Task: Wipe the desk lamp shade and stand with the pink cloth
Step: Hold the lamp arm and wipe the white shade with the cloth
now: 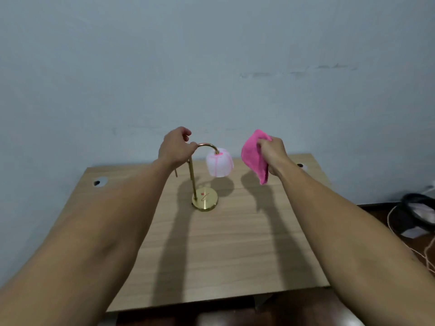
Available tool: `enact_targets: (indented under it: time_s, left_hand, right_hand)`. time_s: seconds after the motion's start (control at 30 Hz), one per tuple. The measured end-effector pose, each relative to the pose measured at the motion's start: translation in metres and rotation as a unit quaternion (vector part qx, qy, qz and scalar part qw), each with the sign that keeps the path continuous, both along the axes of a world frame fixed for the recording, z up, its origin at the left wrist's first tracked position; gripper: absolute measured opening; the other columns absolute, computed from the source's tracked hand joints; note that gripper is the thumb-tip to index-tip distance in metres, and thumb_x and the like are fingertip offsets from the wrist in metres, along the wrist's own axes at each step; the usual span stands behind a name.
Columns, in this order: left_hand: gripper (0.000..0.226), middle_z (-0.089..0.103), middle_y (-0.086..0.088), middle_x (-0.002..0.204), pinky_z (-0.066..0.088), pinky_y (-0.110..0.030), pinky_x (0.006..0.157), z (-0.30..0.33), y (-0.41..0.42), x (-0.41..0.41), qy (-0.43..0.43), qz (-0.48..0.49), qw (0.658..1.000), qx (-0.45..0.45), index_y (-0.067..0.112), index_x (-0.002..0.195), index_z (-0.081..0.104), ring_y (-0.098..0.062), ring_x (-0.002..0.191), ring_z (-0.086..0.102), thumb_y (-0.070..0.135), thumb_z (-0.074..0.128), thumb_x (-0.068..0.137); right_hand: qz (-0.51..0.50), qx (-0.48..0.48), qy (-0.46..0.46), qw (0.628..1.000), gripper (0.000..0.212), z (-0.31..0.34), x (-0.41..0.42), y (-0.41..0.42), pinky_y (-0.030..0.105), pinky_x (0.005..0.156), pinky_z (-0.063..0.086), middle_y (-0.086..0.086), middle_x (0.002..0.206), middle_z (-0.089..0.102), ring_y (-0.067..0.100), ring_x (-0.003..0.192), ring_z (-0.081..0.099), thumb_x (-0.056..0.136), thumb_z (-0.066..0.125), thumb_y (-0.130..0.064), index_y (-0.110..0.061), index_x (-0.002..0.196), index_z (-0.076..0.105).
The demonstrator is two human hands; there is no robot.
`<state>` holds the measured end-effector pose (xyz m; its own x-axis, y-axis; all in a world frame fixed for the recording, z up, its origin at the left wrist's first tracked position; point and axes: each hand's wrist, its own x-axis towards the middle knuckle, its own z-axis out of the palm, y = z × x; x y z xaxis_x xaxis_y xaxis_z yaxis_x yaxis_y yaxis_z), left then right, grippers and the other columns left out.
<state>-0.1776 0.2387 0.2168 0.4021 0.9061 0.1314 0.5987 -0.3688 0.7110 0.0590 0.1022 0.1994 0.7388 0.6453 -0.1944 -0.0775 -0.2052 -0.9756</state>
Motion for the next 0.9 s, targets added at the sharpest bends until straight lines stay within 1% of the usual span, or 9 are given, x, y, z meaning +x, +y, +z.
enact_targets:
  time_s: [0.1,0.23,0.33,0.43,0.53,0.67,0.7,0.8,0.9]
  left_hand:
    - [0.049,0.072,0.003,0.125,0.047,-0.045,0.111,-0.012,0.012,-0.008,0.063,-0.026,0.998,0.014,0.021,0.132,0.067,-0.021,0.120,0.065,0.039,0.073,0.087]
    - [0.044,0.074,0.004,0.126,0.043,-0.045,0.114,-0.024,0.023,-0.010,0.078,-0.041,0.996,0.017,0.023,0.127,0.072,-0.022,0.123,0.065,0.042,0.074,0.088]
    - [0.027,0.079,0.003,0.111,0.045,-0.041,0.108,-0.028,0.026,-0.007,0.077,-0.047,0.995,0.035,0.024,0.112,0.078,-0.024,0.113,0.069,0.039,0.073,0.090]
    - [0.019,0.080,0.000,0.103,0.047,-0.042,0.105,-0.034,0.028,-0.005,0.064,-0.052,0.996,0.045,0.022,0.104,0.080,-0.026,0.105,0.071,0.035,0.073,0.092]
    - [0.017,0.081,-0.003,0.100,0.052,-0.041,0.099,-0.040,0.031,-0.007,0.046,-0.067,0.995,0.050,0.020,0.103,0.080,-0.028,0.100,0.072,0.032,0.073,0.092]
    - [0.017,0.079,-0.005,0.101,0.056,-0.041,0.088,-0.042,0.031,-0.007,0.046,-0.073,0.995,0.050,0.020,0.106,0.078,-0.030,0.099,0.070,0.029,0.070,0.094]
    - [0.017,0.079,-0.005,0.101,0.056,-0.040,0.087,-0.042,0.030,-0.006,0.046,-0.073,0.995,0.049,0.020,0.107,0.078,-0.030,0.099,0.070,0.029,0.070,0.095]
    - [0.016,0.077,-0.005,0.100,0.054,-0.038,0.084,-0.042,0.030,-0.005,0.042,-0.072,0.995,0.047,0.018,0.106,0.077,-0.029,0.096,0.069,0.027,0.069,0.096]
    - [0.015,0.076,-0.006,0.097,0.054,-0.038,0.083,-0.042,0.031,-0.005,0.037,-0.071,0.996,0.037,0.016,0.105,0.077,-0.029,0.093,0.068,0.025,0.070,0.096]
  right_hand:
    - [-0.023,-0.017,-0.043,0.999,0.023,-0.011,-0.019,0.013,0.033,0.069,0.044,0.008,0.084,0.062,0.024,0.081,0.059,0.097,0.041,-0.010,-0.014,0.083,0.060]
    - [-0.041,-0.033,-0.095,0.994,0.027,-0.023,-0.041,0.031,0.036,0.073,0.048,0.007,0.090,0.065,0.028,0.086,0.062,0.102,0.042,-0.017,-0.019,0.082,0.059]
    - [0.013,-0.020,-0.132,0.991,0.024,-0.030,-0.061,0.042,0.034,0.078,0.050,0.004,0.104,0.068,0.025,0.096,0.064,0.105,0.044,-0.019,-0.017,0.104,0.068]
    - [0.093,0.018,-0.129,0.987,0.033,-0.044,-0.085,0.045,0.021,0.058,0.056,-0.012,0.126,0.065,0.020,0.111,0.066,0.104,0.046,-0.030,-0.037,0.126,0.070]
    - [0.099,0.050,-0.126,0.986,0.045,-0.066,-0.099,0.046,0.039,0.056,0.061,-0.018,0.147,0.049,0.030,0.125,0.059,0.102,0.042,-0.025,-0.048,0.133,0.065]
    - [0.033,0.078,-0.146,0.986,0.054,-0.069,-0.099,0.044,0.044,0.075,0.057,-0.018,0.131,0.066,0.017,0.126,0.061,0.096,0.038,-0.014,-0.044,0.127,0.071]
    - [0.019,0.069,-0.121,0.990,0.055,-0.068,-0.096,0.046,0.047,0.075,0.061,-0.019,0.129,0.068,0.016,0.120,0.065,0.095,0.038,-0.013,-0.042,0.125,0.073]
    - [0.007,0.006,-0.045,0.999,0.060,-0.063,-0.086,0.055,0.038,0.049,0.059,-0.005,0.132,0.069,0.039,0.102,0.073,0.087,0.033,-0.016,-0.044,0.121,0.075]
    - [0.043,-0.015,-0.105,0.993,0.049,-0.055,-0.090,0.056,0.029,0.058,0.056,-0.013,0.123,0.069,0.039,0.109,0.070,0.093,0.038,-0.025,-0.047,0.121,0.072]
